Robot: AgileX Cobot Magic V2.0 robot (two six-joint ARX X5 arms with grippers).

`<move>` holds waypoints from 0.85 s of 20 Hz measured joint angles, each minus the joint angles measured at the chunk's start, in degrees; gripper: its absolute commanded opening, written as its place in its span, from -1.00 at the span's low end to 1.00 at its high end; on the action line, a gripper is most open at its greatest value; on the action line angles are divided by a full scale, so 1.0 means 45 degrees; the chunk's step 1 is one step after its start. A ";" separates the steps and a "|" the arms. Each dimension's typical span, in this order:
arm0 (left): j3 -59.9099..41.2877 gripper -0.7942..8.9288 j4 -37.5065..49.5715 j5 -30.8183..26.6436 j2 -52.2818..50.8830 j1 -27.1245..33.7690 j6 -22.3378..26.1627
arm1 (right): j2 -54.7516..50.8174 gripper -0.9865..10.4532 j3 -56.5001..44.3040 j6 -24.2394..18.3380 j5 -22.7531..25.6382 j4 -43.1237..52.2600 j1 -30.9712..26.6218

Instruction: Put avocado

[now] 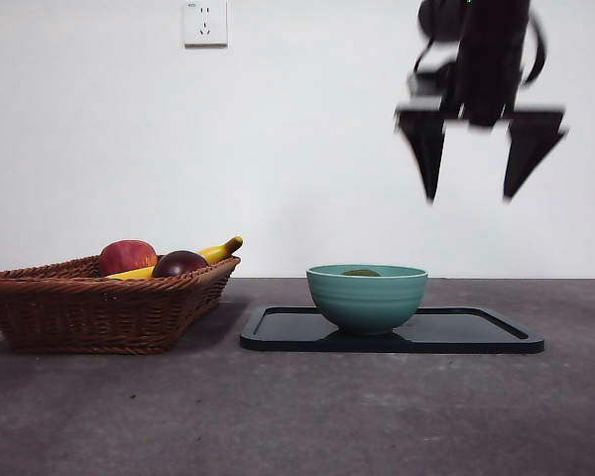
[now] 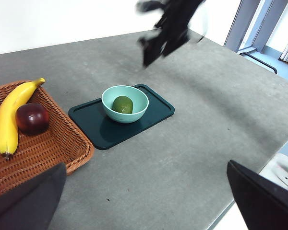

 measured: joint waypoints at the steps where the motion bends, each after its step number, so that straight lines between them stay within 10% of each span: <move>1: 0.0000 0.43 0.0000 0.0000 0.0000 0.0000 0.0000 | -0.0680 0.04 0.0000 -0.0087 0.0049 -0.0170 0.0160; 17: 0.0000 0.43 0.0000 0.0005 0.0000 0.0000 -0.0005 | -1.1905 0.04 -0.7660 -0.0262 0.0942 0.1404 0.3842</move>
